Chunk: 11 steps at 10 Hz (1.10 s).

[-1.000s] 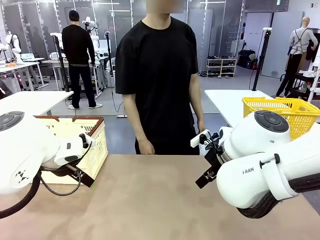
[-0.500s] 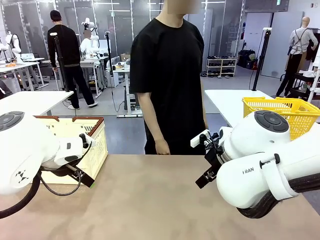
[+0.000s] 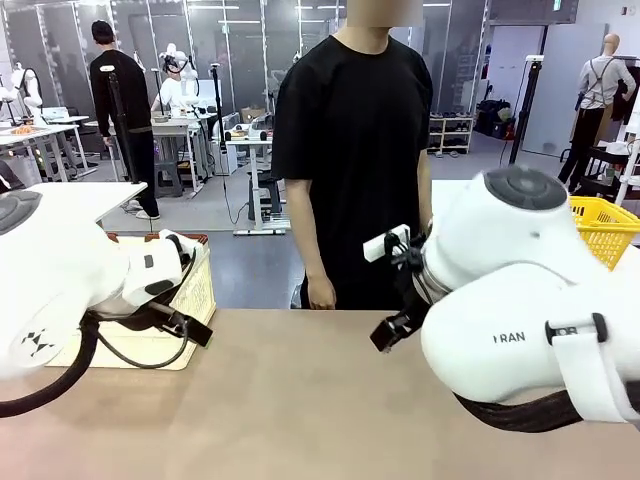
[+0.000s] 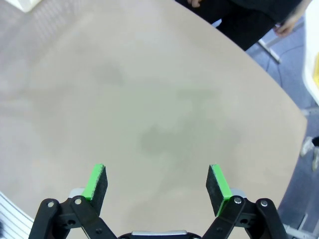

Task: Place the drinks into the Shopping basket.
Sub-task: Pick up one drink and place it into the Shopping basket.

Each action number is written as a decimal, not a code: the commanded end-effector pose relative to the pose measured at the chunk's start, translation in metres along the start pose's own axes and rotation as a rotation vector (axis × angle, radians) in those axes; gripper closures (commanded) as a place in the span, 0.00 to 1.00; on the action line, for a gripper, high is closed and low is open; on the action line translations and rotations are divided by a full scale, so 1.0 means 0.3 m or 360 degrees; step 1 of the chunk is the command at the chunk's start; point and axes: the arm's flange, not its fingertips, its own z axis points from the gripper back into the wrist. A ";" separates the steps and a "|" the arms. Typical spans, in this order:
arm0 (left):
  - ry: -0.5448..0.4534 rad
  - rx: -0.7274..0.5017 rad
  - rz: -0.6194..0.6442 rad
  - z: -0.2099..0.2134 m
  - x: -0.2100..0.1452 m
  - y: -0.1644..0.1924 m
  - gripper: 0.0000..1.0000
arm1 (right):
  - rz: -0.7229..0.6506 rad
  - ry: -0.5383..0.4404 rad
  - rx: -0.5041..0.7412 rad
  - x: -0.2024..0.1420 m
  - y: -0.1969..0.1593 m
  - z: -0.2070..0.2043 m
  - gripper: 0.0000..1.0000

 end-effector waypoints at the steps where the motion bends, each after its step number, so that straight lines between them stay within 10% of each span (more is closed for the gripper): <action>1: -0.0044 0.0010 0.0046 0.069 -0.005 -0.087 0.00 | -0.0125 -0.0021 -0.0029 0.046 0.075 0.101 0.00; 11: -0.0094 0.0021 -0.0123 0.097 0.021 -0.130 0.00 | -0.0154 -0.0044 -0.0025 0.056 0.048 0.139 0.00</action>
